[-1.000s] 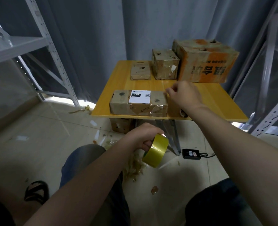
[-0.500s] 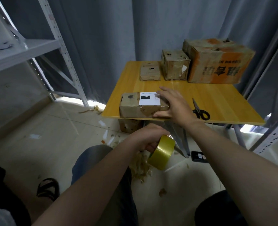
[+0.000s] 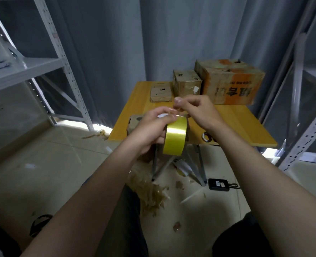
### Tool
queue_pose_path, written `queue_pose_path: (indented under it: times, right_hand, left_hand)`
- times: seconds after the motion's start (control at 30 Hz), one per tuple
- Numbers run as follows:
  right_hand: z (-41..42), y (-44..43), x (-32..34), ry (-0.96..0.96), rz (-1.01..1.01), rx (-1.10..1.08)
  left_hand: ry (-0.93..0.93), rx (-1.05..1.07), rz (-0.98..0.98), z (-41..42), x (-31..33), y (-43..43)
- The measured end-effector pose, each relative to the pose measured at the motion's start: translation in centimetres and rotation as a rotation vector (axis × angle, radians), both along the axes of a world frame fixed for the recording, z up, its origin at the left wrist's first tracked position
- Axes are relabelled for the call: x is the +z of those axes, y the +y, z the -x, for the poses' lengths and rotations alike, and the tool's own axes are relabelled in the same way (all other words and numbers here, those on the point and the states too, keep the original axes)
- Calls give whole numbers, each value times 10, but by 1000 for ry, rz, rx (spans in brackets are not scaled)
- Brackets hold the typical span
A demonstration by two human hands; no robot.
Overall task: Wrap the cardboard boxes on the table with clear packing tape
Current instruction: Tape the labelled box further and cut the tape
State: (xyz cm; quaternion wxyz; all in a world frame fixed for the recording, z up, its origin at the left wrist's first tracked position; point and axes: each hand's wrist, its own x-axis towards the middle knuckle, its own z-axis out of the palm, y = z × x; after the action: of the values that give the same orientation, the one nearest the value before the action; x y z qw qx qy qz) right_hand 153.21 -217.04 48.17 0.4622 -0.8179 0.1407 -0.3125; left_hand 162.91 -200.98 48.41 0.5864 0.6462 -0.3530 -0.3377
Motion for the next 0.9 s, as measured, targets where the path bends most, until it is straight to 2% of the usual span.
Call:
queue_pose_path:
  times: [0.17,0.33,0.5,0.6,0.73,0.9]
  right_hand:
    - [9,-2,18,-23,-35,79]
    - [7,1,23,-38,7,-28]
    - [2,4,19,-160,4,-139]
    - [3,6,15,-177,109,-192]
    - [5,10,7,-231,184,-245]
    - [5,6,2,-272,233,-250]
  left_hand:
    - [-223,114,111,4,17,-2]
    - [-230,158,82,11,19,-9]
    - [-149,315,157,13,12,-21]
    - [-199,356,176,14,12,-24]
    - [-389,383,114,15,9,-26]
    - [-338,342,149,15,9,-29]
